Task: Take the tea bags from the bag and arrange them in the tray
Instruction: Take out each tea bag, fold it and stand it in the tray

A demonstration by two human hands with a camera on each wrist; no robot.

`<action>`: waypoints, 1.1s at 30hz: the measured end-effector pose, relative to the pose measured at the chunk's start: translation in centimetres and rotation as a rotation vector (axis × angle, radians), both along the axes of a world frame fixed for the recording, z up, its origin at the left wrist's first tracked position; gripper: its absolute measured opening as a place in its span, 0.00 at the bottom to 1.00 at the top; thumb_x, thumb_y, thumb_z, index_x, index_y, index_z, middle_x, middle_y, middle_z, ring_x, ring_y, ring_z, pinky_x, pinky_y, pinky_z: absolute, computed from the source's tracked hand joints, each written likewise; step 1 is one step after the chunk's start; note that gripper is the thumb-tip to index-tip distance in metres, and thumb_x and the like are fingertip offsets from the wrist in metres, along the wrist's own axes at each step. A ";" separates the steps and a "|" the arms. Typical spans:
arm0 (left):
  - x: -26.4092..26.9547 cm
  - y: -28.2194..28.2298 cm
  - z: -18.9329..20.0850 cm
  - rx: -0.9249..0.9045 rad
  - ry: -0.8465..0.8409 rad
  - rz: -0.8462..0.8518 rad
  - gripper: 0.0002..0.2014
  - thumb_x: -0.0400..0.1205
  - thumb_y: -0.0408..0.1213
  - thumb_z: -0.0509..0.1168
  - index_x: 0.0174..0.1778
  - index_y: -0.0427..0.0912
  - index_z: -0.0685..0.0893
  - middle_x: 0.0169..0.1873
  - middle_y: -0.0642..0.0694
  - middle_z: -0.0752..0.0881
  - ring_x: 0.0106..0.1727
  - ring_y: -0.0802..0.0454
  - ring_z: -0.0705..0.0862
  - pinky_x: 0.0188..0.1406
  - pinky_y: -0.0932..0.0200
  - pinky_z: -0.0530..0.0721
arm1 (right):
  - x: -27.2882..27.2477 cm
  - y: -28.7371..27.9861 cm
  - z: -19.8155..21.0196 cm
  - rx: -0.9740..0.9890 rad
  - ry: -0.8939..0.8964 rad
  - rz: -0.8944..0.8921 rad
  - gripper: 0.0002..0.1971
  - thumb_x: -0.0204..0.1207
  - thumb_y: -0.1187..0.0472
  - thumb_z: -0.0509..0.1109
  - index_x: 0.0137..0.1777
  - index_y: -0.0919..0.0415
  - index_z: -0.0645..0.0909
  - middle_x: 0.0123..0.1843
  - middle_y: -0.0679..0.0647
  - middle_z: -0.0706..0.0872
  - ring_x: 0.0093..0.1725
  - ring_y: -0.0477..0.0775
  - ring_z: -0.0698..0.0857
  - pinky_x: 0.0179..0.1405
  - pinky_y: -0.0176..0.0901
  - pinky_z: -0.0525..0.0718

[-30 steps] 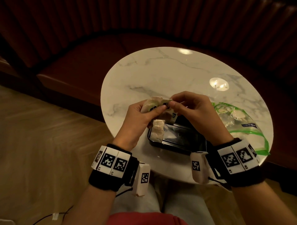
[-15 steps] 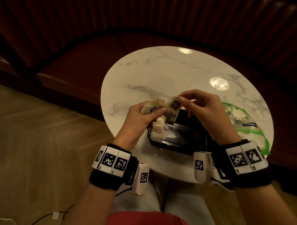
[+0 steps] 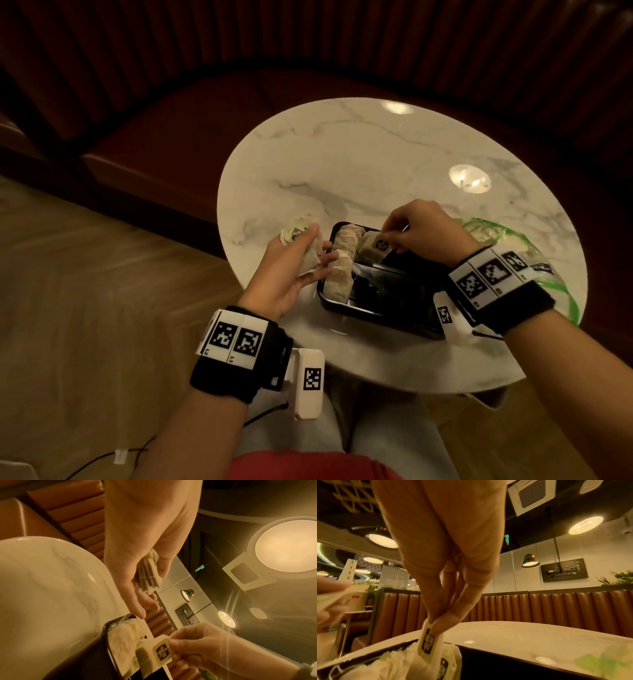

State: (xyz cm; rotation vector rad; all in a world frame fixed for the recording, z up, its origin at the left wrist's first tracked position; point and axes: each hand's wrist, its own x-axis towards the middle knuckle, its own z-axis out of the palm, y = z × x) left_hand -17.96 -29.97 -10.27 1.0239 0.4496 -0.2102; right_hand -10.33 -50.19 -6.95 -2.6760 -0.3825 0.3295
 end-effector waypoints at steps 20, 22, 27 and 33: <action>-0.5 -0.1 0.5 0.058 -0.065 -0.099 0.05 0.82 0.35 0.69 0.44 0.37 0.83 0.29 0.47 0.86 0.29 0.56 0.87 0.27 0.64 0.87 | 2.1 1.9 -2.0 0.006 -0.002 -0.013 0.02 0.76 0.66 0.73 0.44 0.62 0.87 0.40 0.57 0.90 0.30 0.44 0.87 0.31 0.28 0.80; -0.6 -0.2 0.6 0.071 -0.080 -0.117 0.04 0.81 0.33 0.70 0.47 0.36 0.83 0.28 0.47 0.87 0.28 0.55 0.87 0.27 0.65 0.87 | 1.2 2.3 -0.8 0.134 -0.033 0.023 0.03 0.78 0.64 0.72 0.48 0.62 0.88 0.38 0.52 0.90 0.29 0.41 0.87 0.31 0.26 0.81; -0.7 -0.4 0.9 0.114 -0.133 -0.158 0.10 0.79 0.32 0.72 0.54 0.36 0.83 0.30 0.47 0.89 0.30 0.52 0.89 0.29 0.63 0.87 | -1.8 4.0 2.6 0.372 -0.056 0.182 0.06 0.77 0.56 0.74 0.51 0.53 0.89 0.44 0.45 0.90 0.42 0.43 0.88 0.43 0.31 0.84; -0.8 -0.6 1.3 0.196 -0.215 -0.171 0.14 0.79 0.30 0.71 0.60 0.36 0.82 0.40 0.42 0.90 0.35 0.48 0.91 0.32 0.61 0.88 | -3.7 4.9 2.9 0.386 -0.021 0.152 0.05 0.76 0.57 0.76 0.49 0.55 0.90 0.41 0.44 0.91 0.39 0.39 0.87 0.40 0.27 0.79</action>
